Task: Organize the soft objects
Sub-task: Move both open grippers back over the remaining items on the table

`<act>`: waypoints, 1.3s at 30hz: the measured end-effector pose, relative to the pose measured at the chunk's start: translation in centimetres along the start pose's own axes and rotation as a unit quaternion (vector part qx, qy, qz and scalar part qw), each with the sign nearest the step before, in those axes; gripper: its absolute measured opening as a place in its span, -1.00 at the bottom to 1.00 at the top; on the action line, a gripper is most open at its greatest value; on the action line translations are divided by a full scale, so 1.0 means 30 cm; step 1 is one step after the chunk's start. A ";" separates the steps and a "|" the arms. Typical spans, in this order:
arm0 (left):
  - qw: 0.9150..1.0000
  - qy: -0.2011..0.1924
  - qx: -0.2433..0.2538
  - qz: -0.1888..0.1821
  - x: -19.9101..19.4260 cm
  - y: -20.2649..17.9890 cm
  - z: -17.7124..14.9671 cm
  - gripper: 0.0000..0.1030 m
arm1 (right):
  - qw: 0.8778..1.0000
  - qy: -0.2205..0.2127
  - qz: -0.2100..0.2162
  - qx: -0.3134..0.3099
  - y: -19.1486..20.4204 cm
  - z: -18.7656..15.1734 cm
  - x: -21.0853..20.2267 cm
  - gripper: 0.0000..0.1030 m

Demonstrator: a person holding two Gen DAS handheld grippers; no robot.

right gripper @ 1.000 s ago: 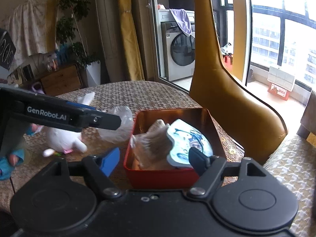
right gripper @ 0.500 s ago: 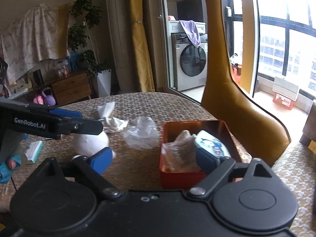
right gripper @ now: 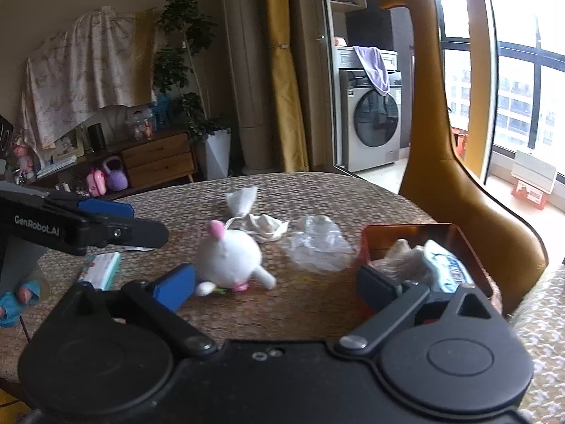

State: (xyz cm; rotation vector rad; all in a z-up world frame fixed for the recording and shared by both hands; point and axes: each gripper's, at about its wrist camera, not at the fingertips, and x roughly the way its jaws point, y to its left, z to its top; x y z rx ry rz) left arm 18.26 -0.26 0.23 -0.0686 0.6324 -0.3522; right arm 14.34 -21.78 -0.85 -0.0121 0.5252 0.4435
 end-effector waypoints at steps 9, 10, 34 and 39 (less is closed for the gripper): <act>0.999 0.003 0.003 0.041 -0.050 0.197 -0.052 0.99 | 1.000 0.010 0.014 0.010 0.083 -0.013 0.075 0.91; 0.999 0.008 0.004 0.043 -0.049 0.223 -0.054 0.99 | 1.000 0.012 0.015 0.011 0.088 -0.014 0.084 0.91; 0.986 0.108 -0.077 0.100 0.187 0.744 -0.014 0.99 | 0.998 0.056 0.008 0.017 0.031 0.176 0.431 0.93; 0.972 0.143 -0.144 0.121 0.269 0.891 -0.003 0.99 | 0.997 0.079 0.013 0.023 0.009 0.222 0.553 0.92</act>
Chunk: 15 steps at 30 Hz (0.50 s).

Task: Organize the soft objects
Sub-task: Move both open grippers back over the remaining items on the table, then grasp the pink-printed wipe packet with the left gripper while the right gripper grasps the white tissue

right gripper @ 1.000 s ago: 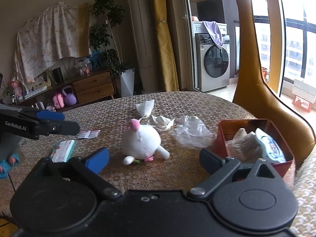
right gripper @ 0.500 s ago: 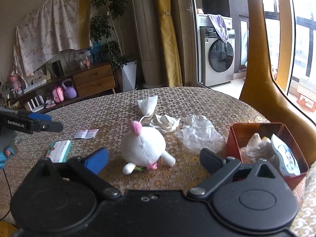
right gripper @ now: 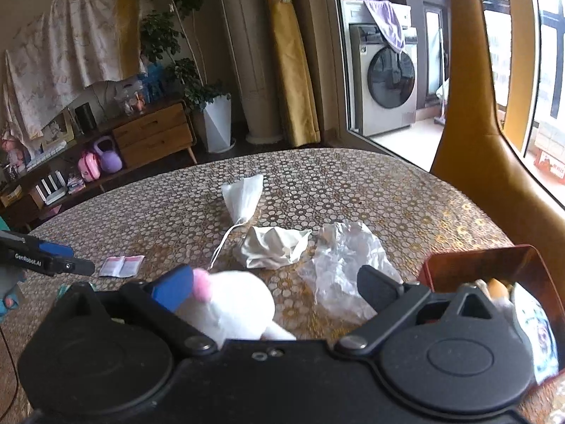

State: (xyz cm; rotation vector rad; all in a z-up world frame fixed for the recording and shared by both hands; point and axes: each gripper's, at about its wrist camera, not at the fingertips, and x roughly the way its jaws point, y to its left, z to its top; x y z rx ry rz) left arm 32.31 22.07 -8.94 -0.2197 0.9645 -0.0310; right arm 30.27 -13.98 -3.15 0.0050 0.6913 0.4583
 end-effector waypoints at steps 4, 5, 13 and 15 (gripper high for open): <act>0.999 0.021 -0.036 0.023 0.081 0.065 0.030 0.99 | 1.000 0.018 -0.001 -0.001 -0.013 0.045 0.098 0.92; 0.998 0.029 -0.041 0.030 0.107 0.072 0.038 0.99 | 1.000 0.021 -0.002 -0.001 -0.017 0.053 0.124 0.93; 0.994 0.055 -0.041 0.087 0.238 0.075 0.040 0.98 | 0.998 0.055 -0.009 0.003 -0.039 0.110 0.342 0.92; 0.993 0.060 -0.049 0.091 0.263 0.079 0.043 0.97 | 0.998 0.067 -0.005 0.001 -0.033 0.119 0.405 0.92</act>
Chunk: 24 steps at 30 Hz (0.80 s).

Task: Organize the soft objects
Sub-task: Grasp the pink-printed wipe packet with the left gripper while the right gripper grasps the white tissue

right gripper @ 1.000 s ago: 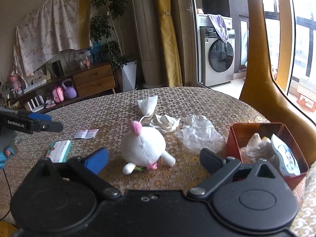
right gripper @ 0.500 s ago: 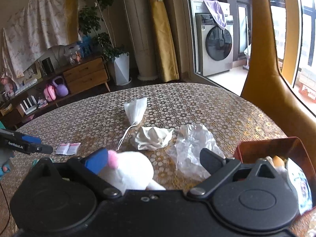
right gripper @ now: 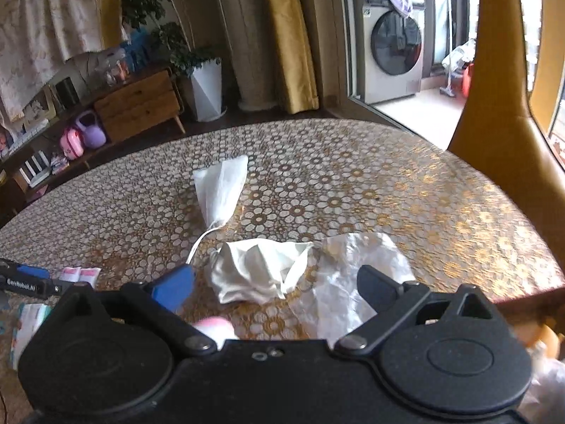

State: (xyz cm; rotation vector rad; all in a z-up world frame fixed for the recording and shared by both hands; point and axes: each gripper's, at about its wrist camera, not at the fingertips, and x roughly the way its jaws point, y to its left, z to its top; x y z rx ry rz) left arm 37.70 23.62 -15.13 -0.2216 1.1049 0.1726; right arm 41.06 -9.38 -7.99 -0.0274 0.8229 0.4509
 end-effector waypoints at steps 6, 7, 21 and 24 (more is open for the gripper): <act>1.000 0.019 -0.008 0.019 0.066 -0.005 0.009 0.95 | 0.999 0.028 0.016 -0.011 0.033 0.030 0.140 0.91; 1.000 0.015 -0.006 0.024 0.073 -0.010 0.008 0.94 | 0.999 0.030 0.018 -0.010 0.036 0.032 0.156 0.91; 0.999 -0.017 0.001 0.038 0.105 -0.104 0.019 -0.17 | 0.998 0.059 0.007 -0.022 0.058 0.039 0.291 0.63; 1.000 -0.019 -0.005 0.024 0.103 -0.105 0.024 -0.37 | 0.997 0.067 0.007 -0.025 0.060 0.034 0.310 0.39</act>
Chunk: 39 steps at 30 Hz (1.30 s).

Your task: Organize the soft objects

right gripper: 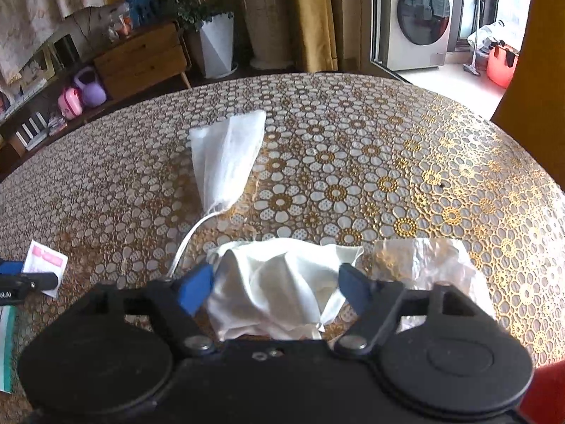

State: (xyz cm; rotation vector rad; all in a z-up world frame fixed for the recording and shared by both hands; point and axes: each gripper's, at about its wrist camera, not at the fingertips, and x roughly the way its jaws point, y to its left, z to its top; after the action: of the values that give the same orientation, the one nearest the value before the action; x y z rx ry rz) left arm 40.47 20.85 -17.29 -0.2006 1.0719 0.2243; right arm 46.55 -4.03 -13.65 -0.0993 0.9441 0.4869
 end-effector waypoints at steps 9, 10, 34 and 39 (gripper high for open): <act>1.000 -0.007 0.004 -0.030 -0.001 -0.022 -0.009 -0.67 | 1.000 -0.005 -0.001 -0.004 0.004 -0.020 -0.003 -0.66; 0.999 -0.009 0.004 -0.035 -0.004 -0.022 -0.009 -0.68 | 1.000 -0.007 -0.002 -0.004 0.005 -0.022 -0.008 -0.73; 0.995 -0.040 0.010 -0.093 -0.264 -0.102 -0.049 -0.85 | 0.989 -0.141 0.009 0.051 -0.087 -0.110 -0.493 -0.83; 0.993 -0.051 0.019 -0.108 -0.365 -0.152 -0.076 -0.85 | 0.985 -0.167 0.010 0.049 -0.111 -0.145 -0.648 -0.83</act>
State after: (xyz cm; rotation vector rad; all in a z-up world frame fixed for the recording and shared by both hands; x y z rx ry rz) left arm 34.77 14.93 -8.42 -0.2666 0.9442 0.0184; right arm 35.28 -15.18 -1.15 0.0803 0.6394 0.4572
